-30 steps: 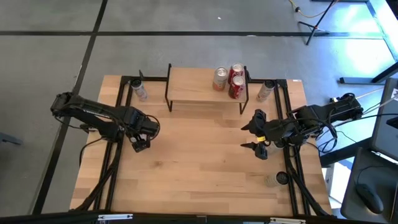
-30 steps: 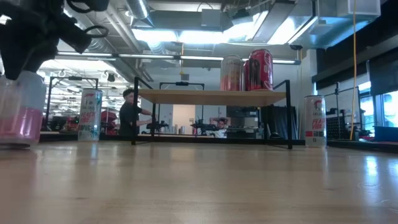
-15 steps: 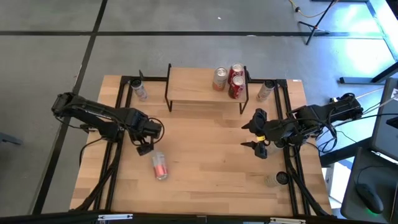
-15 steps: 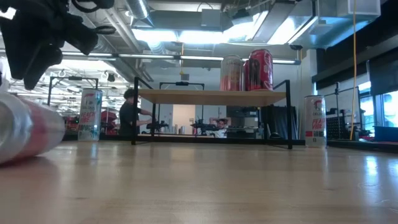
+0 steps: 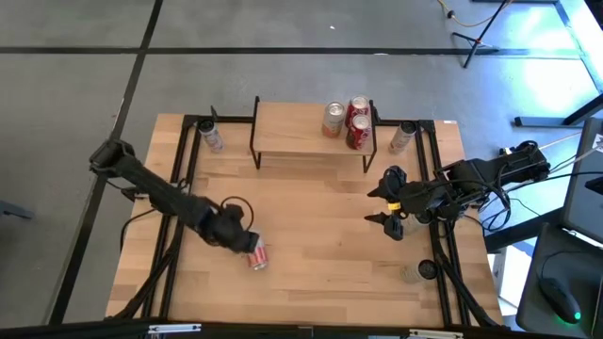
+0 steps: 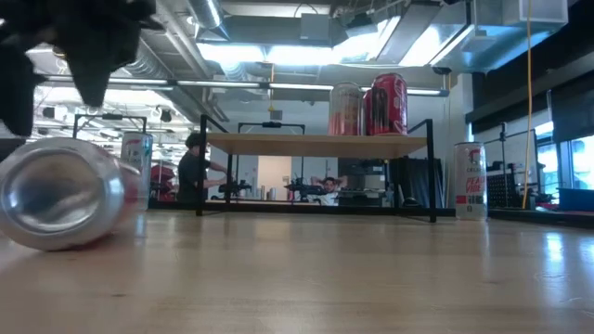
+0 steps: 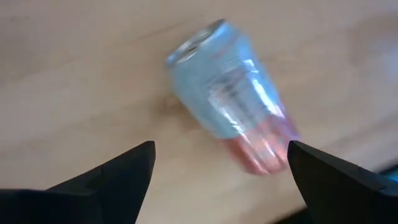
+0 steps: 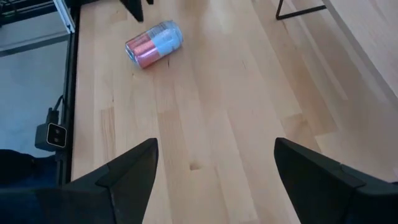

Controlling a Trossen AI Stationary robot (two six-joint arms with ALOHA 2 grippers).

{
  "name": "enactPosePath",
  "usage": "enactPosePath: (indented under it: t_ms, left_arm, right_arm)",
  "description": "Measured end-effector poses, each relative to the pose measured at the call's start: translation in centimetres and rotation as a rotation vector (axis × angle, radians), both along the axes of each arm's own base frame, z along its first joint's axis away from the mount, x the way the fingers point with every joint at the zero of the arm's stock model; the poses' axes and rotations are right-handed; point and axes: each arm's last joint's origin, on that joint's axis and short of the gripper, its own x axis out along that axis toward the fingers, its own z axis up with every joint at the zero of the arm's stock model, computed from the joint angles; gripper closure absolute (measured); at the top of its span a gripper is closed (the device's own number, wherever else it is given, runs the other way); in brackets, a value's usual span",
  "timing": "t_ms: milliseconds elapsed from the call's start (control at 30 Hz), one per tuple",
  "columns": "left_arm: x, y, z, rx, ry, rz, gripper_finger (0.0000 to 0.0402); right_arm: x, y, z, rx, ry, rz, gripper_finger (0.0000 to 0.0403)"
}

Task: Place canned beverage on shelf
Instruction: Put the pink soda can on the shelf aligned with the other pink soda can

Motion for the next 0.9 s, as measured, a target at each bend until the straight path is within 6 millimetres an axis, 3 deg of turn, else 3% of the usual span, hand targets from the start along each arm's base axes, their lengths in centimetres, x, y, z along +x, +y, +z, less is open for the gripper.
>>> enactPosePath:
  t_ms: [367, 533, 733, 900]
  left_arm:
    - [4.1, -2.1, -7.0, 0.089, 0.026, 0.085, 0.0047]
    - [4.4, -2.3, -8.2, 0.121, 0.058, 0.033, 0.0069]
    - [4.6, -2.3, -7.2, 0.155, 0.002, -0.074, 0.0137]
    - [5.5, -2.1, -2.5, 0.187, -0.197, -0.168, 0.0137]
  right_arm:
    - [0.0, 0.0, 0.0, -0.016, 0.0, 0.016, 0.0095]
    - [0.0, 0.0, 0.0, -0.017, 0.0, 0.016, 0.0095]
    - [0.0, 0.0, 0.0, -0.017, 0.001, 0.017, 0.0095]
    - [0.2, 0.1, 0.2, 0.0, -0.024, 0.033, 0.0095]
